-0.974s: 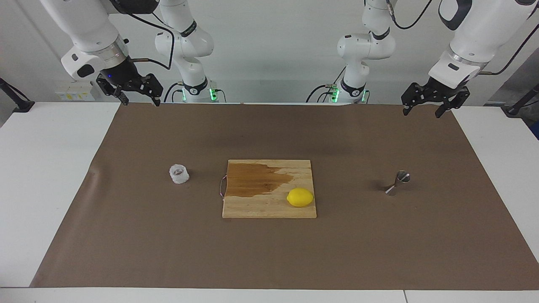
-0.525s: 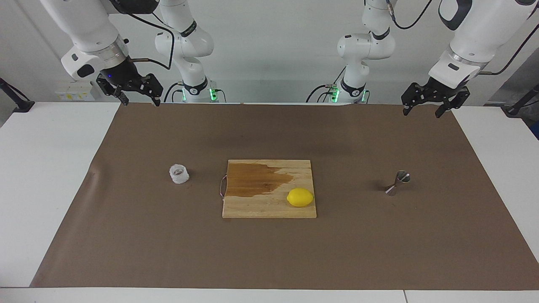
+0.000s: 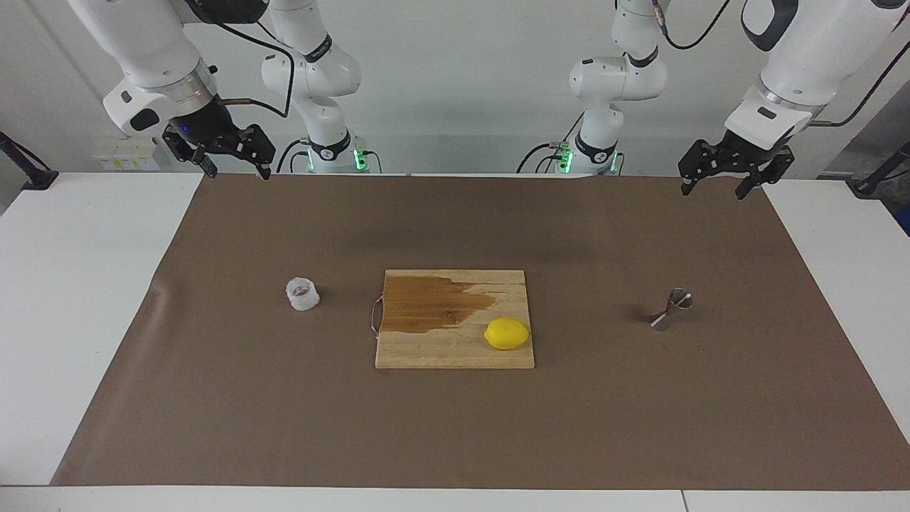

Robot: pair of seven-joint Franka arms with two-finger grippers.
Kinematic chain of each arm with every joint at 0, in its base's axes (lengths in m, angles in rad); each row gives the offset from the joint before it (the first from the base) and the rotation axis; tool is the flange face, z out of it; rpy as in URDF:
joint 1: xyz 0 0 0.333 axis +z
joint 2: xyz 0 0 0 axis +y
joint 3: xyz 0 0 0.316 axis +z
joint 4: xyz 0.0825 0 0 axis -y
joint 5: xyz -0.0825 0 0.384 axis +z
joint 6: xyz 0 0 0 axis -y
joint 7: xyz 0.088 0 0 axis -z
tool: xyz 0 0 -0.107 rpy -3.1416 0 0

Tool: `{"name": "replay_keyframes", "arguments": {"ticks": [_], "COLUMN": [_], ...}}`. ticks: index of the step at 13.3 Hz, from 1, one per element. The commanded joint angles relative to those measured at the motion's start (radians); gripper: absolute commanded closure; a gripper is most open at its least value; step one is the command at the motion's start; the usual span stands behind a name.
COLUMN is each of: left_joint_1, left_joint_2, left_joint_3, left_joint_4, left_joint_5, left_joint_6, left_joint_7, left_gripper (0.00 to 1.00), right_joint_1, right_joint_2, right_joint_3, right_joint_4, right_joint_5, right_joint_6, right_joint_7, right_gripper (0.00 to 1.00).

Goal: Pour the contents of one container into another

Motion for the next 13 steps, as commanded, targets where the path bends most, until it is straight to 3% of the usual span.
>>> {"name": "replay_keyframes", "arguments": {"ticks": [1, 7, 10, 13], "left_joint_1": [0.004, -0.007, -0.079, -0.082], "left_joint_2": [-0.020, 0.009, 0.110, 0.248], "left_joint_3": [0.000, 0.030, 0.200, 0.299], "left_joint_4": [-0.018, -0.012, 0.062, 0.175], "left_joint_5": [-0.009, -0.054, -0.171, -0.271], "left_joint_6": [-0.002, -0.016, -0.062, -0.143], "left_joint_7": [0.000, -0.049, -0.157, -0.267], "left_gripper": [0.00, 0.00, 0.00, 0.00], "right_joint_1": [-0.008, -0.008, -0.008, -0.008], "right_joint_2": [-0.002, -0.002, -0.002, -0.002], "right_joint_3": [0.002, 0.003, 0.002, 0.002], "right_joint_4": [0.000, 0.000, 0.000, 0.000], "right_joint_5": [-0.004, -0.004, -0.004, -0.004], "right_joint_6": [-0.010, -0.010, -0.010, -0.010], "right_joint_7": [-0.020, -0.020, -0.020, -0.020], "right_gripper": [0.00, 0.00, 0.00, 0.00]}}
